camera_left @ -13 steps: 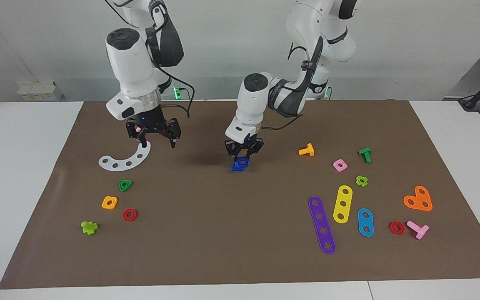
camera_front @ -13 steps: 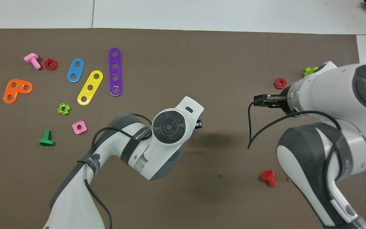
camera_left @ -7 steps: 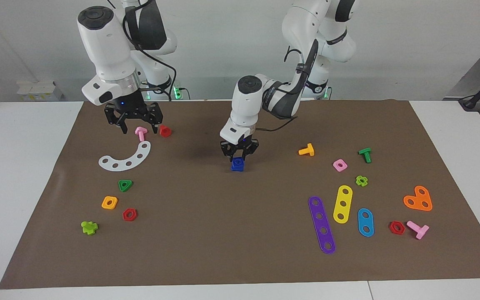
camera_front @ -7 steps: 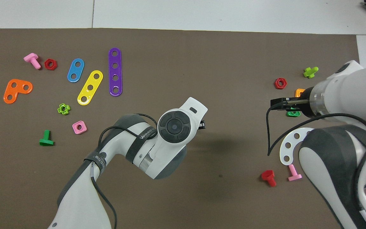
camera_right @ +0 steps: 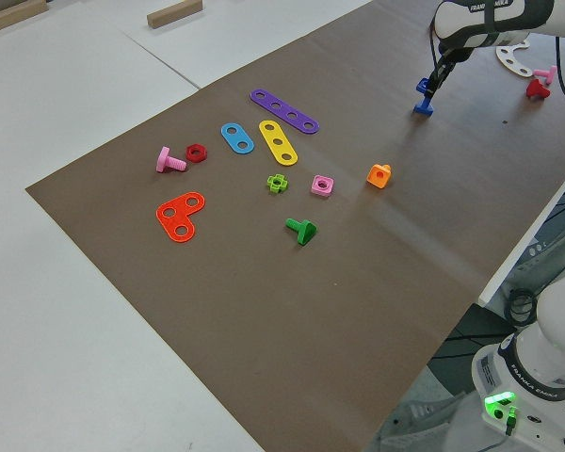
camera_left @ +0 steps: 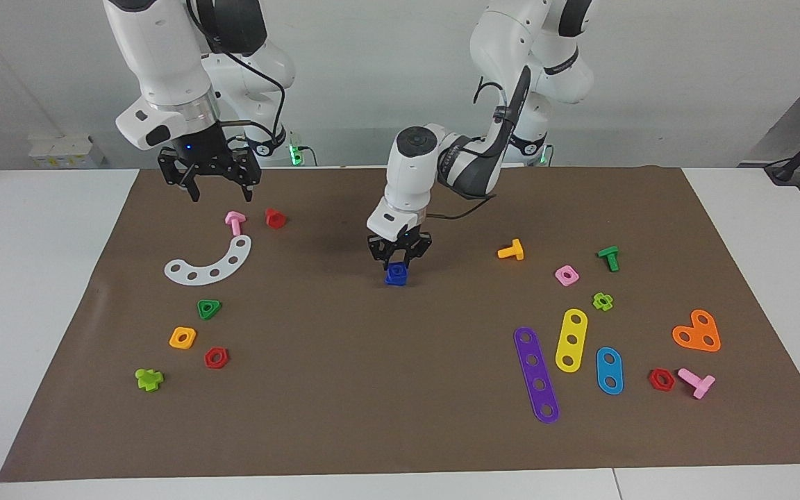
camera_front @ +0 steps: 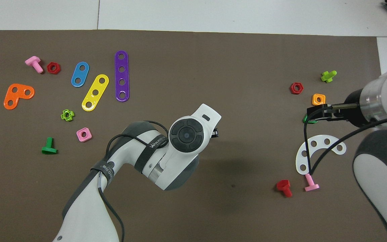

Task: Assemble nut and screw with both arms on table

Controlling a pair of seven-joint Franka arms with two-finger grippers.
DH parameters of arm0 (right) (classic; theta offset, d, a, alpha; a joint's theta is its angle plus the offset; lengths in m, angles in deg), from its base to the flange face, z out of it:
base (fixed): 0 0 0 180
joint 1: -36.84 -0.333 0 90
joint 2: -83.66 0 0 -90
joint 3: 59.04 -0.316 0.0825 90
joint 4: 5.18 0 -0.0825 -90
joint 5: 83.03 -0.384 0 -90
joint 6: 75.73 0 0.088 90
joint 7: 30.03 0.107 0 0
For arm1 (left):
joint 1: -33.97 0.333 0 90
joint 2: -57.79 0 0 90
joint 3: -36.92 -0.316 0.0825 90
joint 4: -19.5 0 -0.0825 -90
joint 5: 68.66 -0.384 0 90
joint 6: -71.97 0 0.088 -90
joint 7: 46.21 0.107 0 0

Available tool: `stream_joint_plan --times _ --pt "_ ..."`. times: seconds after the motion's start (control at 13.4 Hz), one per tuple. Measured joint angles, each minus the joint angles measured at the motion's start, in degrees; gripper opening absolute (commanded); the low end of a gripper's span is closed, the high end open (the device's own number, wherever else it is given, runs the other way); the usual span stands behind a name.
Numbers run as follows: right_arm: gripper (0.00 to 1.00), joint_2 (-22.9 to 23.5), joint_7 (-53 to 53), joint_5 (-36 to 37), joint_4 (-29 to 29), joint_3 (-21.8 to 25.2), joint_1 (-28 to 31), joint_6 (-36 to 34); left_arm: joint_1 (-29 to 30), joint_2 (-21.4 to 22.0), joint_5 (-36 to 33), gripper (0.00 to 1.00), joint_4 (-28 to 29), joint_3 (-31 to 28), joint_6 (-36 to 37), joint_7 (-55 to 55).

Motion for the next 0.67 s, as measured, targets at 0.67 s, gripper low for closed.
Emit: stream_joint_plan --times 0.67 --pt "0.98 0.0 0.0 -0.1 -1.2 -0.4 -0.1 -1.9 0.0 0.0 -0.2 0.0 0.1 -0.1 0.0 0.1"
